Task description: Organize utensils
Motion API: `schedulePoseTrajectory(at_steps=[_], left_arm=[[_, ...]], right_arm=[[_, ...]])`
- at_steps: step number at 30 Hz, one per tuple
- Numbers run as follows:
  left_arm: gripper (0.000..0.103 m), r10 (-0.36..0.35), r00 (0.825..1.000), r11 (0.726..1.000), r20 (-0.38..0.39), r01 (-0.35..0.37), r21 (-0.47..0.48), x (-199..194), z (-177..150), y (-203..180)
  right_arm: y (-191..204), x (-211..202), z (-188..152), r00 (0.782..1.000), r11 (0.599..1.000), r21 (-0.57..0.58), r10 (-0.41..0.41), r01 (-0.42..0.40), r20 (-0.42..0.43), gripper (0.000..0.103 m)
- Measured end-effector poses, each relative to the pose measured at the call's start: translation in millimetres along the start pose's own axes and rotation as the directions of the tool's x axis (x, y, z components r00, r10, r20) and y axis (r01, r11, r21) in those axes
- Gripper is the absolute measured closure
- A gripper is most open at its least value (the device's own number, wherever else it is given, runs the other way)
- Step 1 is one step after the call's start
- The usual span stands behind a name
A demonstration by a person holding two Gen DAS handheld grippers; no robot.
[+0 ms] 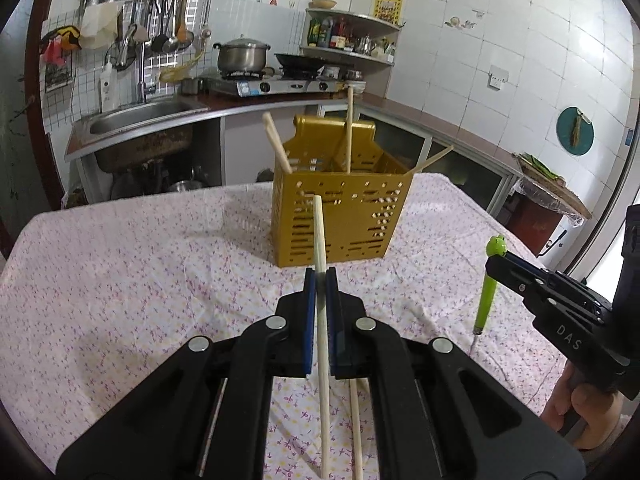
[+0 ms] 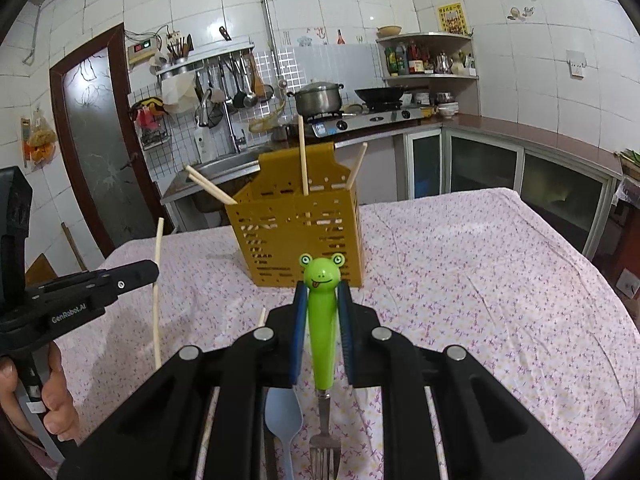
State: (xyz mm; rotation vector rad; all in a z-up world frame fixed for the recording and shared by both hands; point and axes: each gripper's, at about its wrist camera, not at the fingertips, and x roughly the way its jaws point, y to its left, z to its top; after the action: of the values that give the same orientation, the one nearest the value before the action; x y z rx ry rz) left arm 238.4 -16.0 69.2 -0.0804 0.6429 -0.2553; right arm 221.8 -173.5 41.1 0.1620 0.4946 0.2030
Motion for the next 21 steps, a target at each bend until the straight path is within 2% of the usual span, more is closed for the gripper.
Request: schedulePoseTrajectory(at_steps=[13, 21], left_arm=[[0.1, 0.003, 1.0, 1.0, 0.003, -0.003, -0.001, 4, -1, 2], [0.1, 0.006, 1.0, 1.0, -0.002, -0.006, 0.003, 9, -2, 1]], right_arm=[[0, 0, -1, 1.0, 1.0, 0.004, 0.0, 0.0, 0.01, 0.087], [-1, 8, 0, 1.0, 1.0, 0.001, -0.003, 0.003, -0.014, 0.087]])
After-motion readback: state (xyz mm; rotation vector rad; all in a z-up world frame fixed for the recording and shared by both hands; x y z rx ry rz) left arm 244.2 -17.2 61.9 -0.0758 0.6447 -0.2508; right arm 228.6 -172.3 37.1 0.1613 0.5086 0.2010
